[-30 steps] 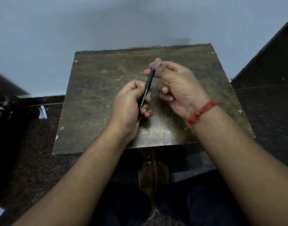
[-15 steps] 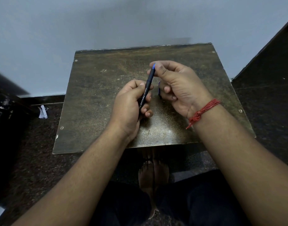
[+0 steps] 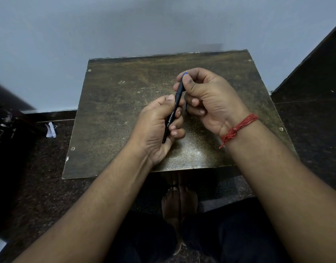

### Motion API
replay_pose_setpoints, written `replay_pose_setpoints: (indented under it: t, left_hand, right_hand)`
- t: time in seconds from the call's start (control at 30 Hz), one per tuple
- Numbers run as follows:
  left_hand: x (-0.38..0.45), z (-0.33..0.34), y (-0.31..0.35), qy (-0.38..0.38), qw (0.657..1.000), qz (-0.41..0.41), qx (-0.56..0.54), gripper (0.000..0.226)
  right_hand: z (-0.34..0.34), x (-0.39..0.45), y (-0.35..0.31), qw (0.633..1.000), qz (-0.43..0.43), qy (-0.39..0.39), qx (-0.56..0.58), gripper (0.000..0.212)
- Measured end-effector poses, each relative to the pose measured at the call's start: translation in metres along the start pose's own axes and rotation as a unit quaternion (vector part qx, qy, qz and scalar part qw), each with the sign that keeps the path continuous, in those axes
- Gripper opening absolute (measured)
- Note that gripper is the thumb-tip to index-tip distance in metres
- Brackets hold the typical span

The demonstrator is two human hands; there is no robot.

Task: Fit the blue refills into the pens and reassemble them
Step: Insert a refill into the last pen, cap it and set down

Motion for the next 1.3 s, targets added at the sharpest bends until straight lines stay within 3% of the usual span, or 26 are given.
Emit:
replay_pose_setpoints:
  t: [0.17,0.3,0.47,0.6,0.7,0.8,0.9,0.97,1.17,1.3]
  left_hand:
    - [-0.001,-0.004,0.002,0.018,1.0,0.006,0.02,0.02]
    - [-0.002,-0.01,0.011,0.045,0.991,0.041,0.121,0.024]
    - [-0.005,-0.012,0.03,0.071,0.938,0.1,0.323,0.018]
    - [-0.008,-0.011,0.034,0.087,0.908,0.11,0.395,0.018]
    - [-0.007,-0.012,0.032,0.086,0.925,0.103,0.356,0.02]
    - [-0.003,-0.018,0.017,0.072,0.979,0.059,0.182,0.021]
    - [-0.003,-0.023,0.011,0.077,0.993,0.027,0.086,0.02]
    - [-0.004,-0.027,0.012,0.084,0.994,0.024,0.058,0.022]
    - [-0.006,-0.032,0.01,0.106,0.994,0.011,0.026,0.02]
    - [-0.006,-0.031,0.01,0.105,0.994,0.008,0.024,0.019]
  right_hand:
    - [-0.002,-0.001,0.0,1.0,0.005,0.025,0.002,0.015]
    - [-0.004,-0.002,0.002,0.999,0.011,0.05,-0.005,0.014]
    - [-0.004,-0.003,0.001,0.998,0.011,0.068,-0.001,0.015]
    - [-0.003,-0.005,0.0,0.997,0.012,0.078,0.001,0.017]
    - [-0.004,-0.005,-0.001,0.997,0.009,0.079,-0.013,0.014]
    - [-0.014,-0.007,-0.014,0.988,-0.015,0.096,-0.12,0.006]
    - [-0.039,-0.016,-0.042,0.919,-0.035,0.176,-0.351,0.008]
    - [-0.05,-0.022,-0.054,0.874,-0.029,0.203,-0.441,0.005]
    - [-0.034,-0.013,-0.04,0.781,0.049,0.152,-0.604,0.002]
    - [-0.01,-0.005,-0.027,0.713,0.075,0.117,-0.687,0.02]
Point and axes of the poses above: each hand's wrist, its own x-axis towards the middle knuckle, its own z-axis out of the palm, y = z × x, the point moved 10 cm from there along x, towards the middle knuckle, and after that the axes turned 15 degrees about -y, right-handed, at the moved point
